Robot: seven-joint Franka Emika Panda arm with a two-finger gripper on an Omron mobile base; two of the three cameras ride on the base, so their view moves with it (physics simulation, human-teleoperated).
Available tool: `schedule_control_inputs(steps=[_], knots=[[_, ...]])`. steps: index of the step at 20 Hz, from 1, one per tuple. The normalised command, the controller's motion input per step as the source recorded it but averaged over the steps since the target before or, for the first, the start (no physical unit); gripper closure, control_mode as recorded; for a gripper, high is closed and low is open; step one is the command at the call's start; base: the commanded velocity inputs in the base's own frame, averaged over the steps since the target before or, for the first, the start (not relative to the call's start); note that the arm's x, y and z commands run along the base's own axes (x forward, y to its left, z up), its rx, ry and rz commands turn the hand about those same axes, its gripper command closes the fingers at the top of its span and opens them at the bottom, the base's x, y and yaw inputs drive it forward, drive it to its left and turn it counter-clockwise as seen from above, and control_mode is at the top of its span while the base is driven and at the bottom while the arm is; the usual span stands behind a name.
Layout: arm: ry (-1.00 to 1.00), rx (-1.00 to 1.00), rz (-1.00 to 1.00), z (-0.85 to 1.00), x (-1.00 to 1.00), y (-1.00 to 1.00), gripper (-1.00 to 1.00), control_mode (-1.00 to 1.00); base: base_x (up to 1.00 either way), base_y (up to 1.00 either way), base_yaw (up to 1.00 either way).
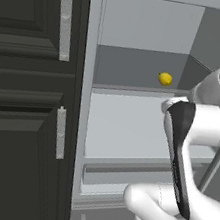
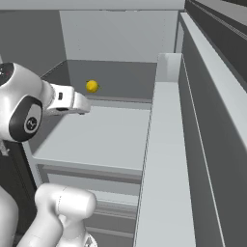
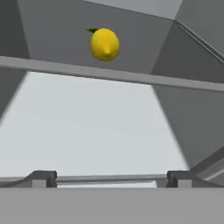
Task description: Retrieve a lemon from the fridge and place it on the cutting board with the fish.
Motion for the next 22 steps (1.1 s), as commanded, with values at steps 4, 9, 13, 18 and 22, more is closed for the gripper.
schedule_control_inputs(steps=[4, 9, 13, 18, 22], knots=[[-0.21, 0.02, 0.03, 0.79, 0.00, -0.05, -1.00, -1.00, 0.00, 0.00, 0.00], [-0.17, 0.07, 0.04, 0.41, 0.02, -0.04, -1.00, -1.00, 0.00, 0.00, 0.00], [-0.10, 0.09, 0.00, 0.01, 0.14, 0.00, -1.00, -1.00, 0.00, 0.00, 0.00], [-0.05, 0.00, 0.00, -0.08, 0.33, 0.09, -1.00, -1.00, 0.00, 0.00, 0.00], [0.00, 0.00, 0.00, 0.00, 0.29, 0.16, -1.00, -1.00, 0.00, 0.00, 0.00]])
